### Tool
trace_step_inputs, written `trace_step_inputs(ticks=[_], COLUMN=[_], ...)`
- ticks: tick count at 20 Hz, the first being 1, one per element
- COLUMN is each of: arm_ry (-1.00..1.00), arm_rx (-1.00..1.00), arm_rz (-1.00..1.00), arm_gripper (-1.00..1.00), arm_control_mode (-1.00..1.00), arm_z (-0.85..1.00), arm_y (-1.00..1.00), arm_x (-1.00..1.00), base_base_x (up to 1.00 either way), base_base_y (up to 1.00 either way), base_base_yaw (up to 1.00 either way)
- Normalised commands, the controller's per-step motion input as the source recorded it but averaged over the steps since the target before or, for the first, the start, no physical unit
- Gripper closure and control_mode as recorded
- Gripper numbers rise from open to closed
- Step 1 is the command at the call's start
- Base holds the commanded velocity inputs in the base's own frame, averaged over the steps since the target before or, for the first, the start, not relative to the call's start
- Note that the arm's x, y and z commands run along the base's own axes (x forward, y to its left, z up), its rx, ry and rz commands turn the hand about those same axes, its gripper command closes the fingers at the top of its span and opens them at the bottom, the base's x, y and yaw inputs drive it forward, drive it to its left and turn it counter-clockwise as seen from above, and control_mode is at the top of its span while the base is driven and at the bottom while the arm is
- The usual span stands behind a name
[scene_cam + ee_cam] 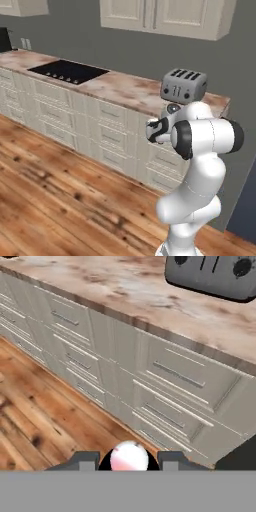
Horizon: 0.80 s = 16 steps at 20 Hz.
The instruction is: Place the large bottle from the dining counter next to the other large bottle outside the sink, and place the small bottle from the dining counter next to the other small bottle inside the sink.
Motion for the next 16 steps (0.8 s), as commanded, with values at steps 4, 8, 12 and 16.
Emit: trace_step_inputs(ticks=[4, 8, 12, 16], arm_ry=[0.00, 0.00, 0.00, 0.00], arm_rx=[0.00, 0.00, 0.00, 0.00], arm_rz=[0.00, 0.00, 0.00, 0.00], arm_gripper=[1.00, 1.00, 1.00, 1.00], arm_control_mode=[1.00, 1.00, 1.00, 1.00], arm_z=[0.00, 0.00, 0.00, 0.00], arm_y=[0.00, 0.00, 0.00, 0.00], arm_x=[0.00, 0.00, 0.00, 0.00], base_base_x=[0.91, 0.81, 0.85, 0.82], base_base_y=[0.10, 0.12, 0.17, 0.18], base_base_yaw=[0.35, 0.36, 0.35, 0.34])
